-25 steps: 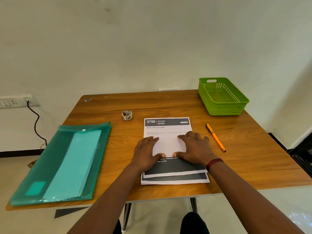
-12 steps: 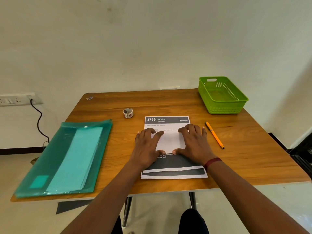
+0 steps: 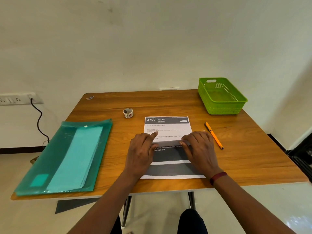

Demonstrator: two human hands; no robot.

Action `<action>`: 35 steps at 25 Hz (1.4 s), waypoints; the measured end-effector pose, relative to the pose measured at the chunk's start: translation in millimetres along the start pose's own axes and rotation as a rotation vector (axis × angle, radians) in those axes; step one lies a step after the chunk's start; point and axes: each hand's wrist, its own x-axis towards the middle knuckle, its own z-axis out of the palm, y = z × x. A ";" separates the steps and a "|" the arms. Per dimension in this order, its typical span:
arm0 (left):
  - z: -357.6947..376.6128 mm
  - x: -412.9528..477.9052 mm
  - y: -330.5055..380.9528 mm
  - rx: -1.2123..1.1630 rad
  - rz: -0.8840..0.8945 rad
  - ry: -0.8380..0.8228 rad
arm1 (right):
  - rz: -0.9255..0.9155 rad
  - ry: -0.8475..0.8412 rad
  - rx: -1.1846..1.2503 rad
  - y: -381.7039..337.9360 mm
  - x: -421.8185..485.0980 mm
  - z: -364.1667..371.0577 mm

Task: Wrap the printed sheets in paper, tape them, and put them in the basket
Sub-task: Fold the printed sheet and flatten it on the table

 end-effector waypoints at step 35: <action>14.2 -11.3 -4.4 0.192 -0.039 -0.830 | 0.111 -0.770 -0.066 -49.3 -9.3 28.3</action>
